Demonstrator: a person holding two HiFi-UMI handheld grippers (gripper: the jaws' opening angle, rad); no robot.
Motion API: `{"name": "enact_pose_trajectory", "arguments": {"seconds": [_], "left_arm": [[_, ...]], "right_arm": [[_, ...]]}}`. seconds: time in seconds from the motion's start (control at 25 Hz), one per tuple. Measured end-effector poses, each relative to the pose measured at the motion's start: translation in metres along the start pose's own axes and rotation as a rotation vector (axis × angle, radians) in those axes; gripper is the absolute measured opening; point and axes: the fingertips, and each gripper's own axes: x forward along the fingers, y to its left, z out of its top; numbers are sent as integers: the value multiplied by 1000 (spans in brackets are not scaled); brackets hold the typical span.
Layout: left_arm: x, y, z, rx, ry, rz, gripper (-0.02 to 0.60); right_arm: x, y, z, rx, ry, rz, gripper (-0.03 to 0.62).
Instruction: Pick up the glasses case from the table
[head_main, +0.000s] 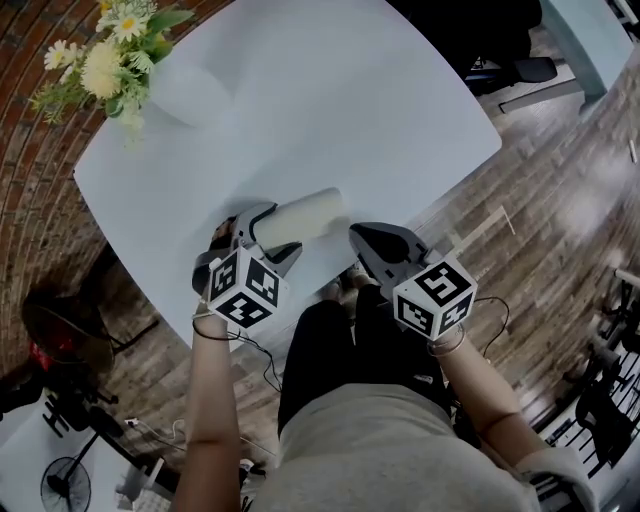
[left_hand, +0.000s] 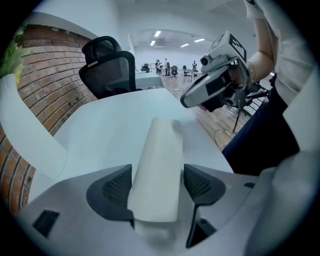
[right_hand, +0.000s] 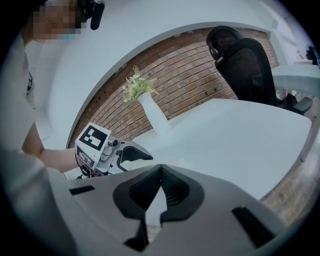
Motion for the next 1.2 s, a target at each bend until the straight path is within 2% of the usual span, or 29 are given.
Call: {"name": "enact_pose_trajectory", "arguments": {"seconds": [0.32,0.48,0.64,0.88,1.04,1.2], "left_arm": [[4,0,1,-2,-61,-76,304],[3,1,2,3,-79,-55,304],[2,1,2,-4,-101,-46,299],[-1,5,7,-89,-170,5,295],[-4,2,10,-155,-213,-4,295],[-6,3,13,-198,-257,22,291]], "right_arm": [[0,-6,-5,5,-1,-6,-3],[2,-14,-1,27,-27,-24,-3],[5,-23,-6,22,1,-71,-3],[9,-23,-9,55,13,-73,1],[14,-21,-8,103,2,-52,88],[22,-19,-4,211,-27,-4,190]]}}
